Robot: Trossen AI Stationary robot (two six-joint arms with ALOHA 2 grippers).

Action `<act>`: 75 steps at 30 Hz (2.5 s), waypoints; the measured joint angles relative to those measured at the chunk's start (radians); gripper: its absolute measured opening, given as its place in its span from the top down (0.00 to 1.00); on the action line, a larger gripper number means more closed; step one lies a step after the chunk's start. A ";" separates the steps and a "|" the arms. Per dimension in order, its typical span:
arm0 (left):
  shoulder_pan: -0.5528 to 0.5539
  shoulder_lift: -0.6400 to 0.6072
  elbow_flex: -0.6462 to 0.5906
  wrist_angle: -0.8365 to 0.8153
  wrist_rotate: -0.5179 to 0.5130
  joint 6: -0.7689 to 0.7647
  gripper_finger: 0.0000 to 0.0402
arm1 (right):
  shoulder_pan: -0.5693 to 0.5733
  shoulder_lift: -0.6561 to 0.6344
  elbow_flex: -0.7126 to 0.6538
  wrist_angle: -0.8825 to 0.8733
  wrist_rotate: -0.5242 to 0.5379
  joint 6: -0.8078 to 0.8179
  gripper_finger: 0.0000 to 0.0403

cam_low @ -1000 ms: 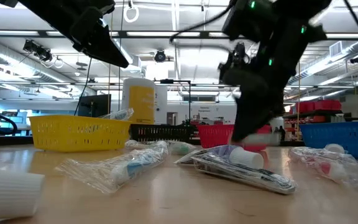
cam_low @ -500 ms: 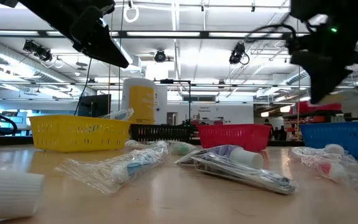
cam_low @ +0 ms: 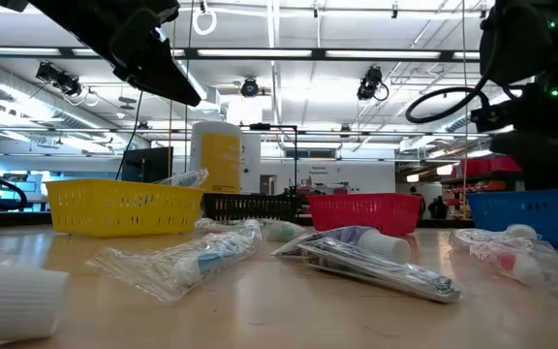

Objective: Pick & Place Travel size toiletries
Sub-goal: Put the silver nail cutter into the blue basket, then put the green toothbrush into the yellow basket

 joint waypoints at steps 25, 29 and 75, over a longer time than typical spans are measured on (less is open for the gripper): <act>0.000 0.001 0.000 0.103 0.233 -0.123 0.72 | -0.008 0.000 0.158 0.424 0.246 -0.556 0.70; 0.000 0.018 0.000 0.183 0.321 -0.138 0.72 | -0.020 0.000 0.096 0.656 0.201 -0.679 0.70; 0.221 0.800 0.646 -0.416 0.602 0.472 0.53 | -0.173 0.001 0.002 1.021 0.141 -1.346 0.70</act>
